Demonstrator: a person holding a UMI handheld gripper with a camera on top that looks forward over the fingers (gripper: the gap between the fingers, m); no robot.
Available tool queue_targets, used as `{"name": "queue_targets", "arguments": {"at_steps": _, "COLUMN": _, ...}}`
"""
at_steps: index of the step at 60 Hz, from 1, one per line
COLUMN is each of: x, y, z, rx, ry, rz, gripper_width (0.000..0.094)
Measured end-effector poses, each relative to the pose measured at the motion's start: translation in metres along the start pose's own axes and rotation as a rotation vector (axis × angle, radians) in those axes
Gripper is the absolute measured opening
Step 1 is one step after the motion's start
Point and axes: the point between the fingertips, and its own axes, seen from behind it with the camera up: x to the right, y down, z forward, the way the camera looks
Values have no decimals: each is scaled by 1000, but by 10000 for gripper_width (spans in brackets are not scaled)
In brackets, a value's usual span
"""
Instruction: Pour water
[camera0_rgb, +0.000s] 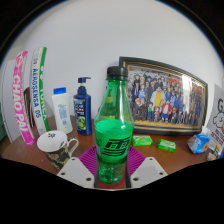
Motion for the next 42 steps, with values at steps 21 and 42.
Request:
{"name": "queue_targets", "arguments": {"at_steps": 21, "x": 7, "y": 20, "z": -6, "rx": -96, "ry": 53, "rz": -22, "gripper_width": 743}}
{"name": "queue_targets", "arguments": {"at_steps": 42, "x": 0, "y": 13, "z": -81, "rx": -264, "ry": 147, "rz": -31, "gripper_width": 851}}
